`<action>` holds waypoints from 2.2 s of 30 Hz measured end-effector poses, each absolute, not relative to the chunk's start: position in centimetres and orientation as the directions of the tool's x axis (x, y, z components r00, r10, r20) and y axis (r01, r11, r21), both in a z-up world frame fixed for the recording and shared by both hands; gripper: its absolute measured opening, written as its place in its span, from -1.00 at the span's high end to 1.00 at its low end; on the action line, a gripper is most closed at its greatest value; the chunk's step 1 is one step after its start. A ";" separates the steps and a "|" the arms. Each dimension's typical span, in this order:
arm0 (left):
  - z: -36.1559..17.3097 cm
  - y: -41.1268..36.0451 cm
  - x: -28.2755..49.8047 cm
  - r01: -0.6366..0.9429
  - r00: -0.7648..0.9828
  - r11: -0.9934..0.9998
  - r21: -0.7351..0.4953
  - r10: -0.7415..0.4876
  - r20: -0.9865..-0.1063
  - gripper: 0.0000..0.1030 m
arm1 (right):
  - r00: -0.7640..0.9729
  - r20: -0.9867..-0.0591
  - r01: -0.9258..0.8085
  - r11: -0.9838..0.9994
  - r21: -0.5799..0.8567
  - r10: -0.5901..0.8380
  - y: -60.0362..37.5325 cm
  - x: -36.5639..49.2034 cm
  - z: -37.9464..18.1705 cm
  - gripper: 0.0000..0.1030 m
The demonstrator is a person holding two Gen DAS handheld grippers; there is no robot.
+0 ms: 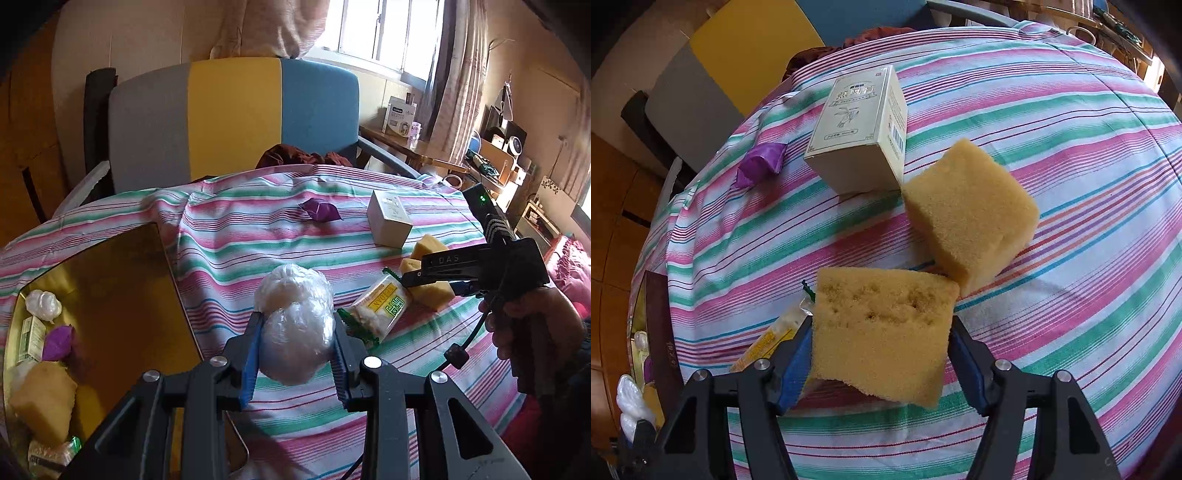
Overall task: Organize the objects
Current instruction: 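Carry the plastic bag toward the tray with the left tool while the right tool grasps a yellow sponge, then lower the plastic bag into the gold tray and open the left tool, then carry the yellow sponge into the gold tray and open the right tool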
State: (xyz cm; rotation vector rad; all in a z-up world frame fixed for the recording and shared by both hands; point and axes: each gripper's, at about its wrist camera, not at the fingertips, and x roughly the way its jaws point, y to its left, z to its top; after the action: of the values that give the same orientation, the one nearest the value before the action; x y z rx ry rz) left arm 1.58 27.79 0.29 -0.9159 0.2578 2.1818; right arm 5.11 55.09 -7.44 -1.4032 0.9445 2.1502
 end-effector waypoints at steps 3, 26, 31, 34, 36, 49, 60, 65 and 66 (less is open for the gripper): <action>0.6 27.1 1.5 -0.695 -0.479 -0.712 -0.096 0.559 -0.677 0.34 | -0.418 -0.908 -0.650 -0.688 0.322 -0.030 55.3 5.0 -7.5 -0.35; -1.3 14.3 -8.9 -0.392 -0.439 -0.835 -0.386 0.538 -0.720 0.34 | -0.518 -0.853 -0.655 -0.671 0.347 0.064 55.6 6.2 -4.7 -0.25; -2.0 10.9 -13.7 -0.295 -0.444 -0.880 -0.373 0.471 -0.762 0.34 | -0.560 -0.818 -0.619 -0.724 0.304 0.135 54.7 6.2 -2.7 -0.25; -2.8 10.4 -16.1 -0.258 -0.437 -0.897 -0.359 0.439 -0.785 0.34 | -0.594 -0.790 -0.587 -0.754 0.296 0.152 54.1 5.9 -1.7 -0.25; -3.3 10.5 -17.6 -0.247 -0.428 -0.905 -0.348 0.423 -0.798 0.34 | -0.604 -0.783 -0.568 -0.769 0.294 0.147 53.7 5.7 -1.5 -0.25; -5.6 12.8 -22.0 -0.265 -0.429 -0.948 -0.178 0.281 -0.859 -0.22 | -0.620 -0.770 -0.522 -0.812 0.261 0.151 52.5 5.2 -1.1 -0.25; -1.0 9.3 -13.5 -0.328 -0.598 -0.934 -0.142 0.322 -0.734 -0.64 | -0.662 -0.733 -0.449 -0.866 0.220 0.157 50.2 4.8 0.0 -0.25; -0.3 7.2 -9.2 -0.358 -0.643 -0.927 -0.110 0.330 -0.691 -0.83 | -0.674 -0.734 -0.319 -0.929 0.189 0.082 45.2 2.7 1.4 -0.25; -0.3 6.7 -8.6 -0.356 -0.647 -0.928 -0.106 0.327 -0.689 -0.83 | -0.677 -0.734 -0.285 -0.939 0.192 0.055 43.9 2.0 1.7 -0.25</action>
State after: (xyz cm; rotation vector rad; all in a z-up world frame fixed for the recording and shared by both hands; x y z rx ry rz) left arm -8.63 6.70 -0.34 -1.0565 0.0542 2.5523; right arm 2.03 43.86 1.67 -1.1595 0.4358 2.6806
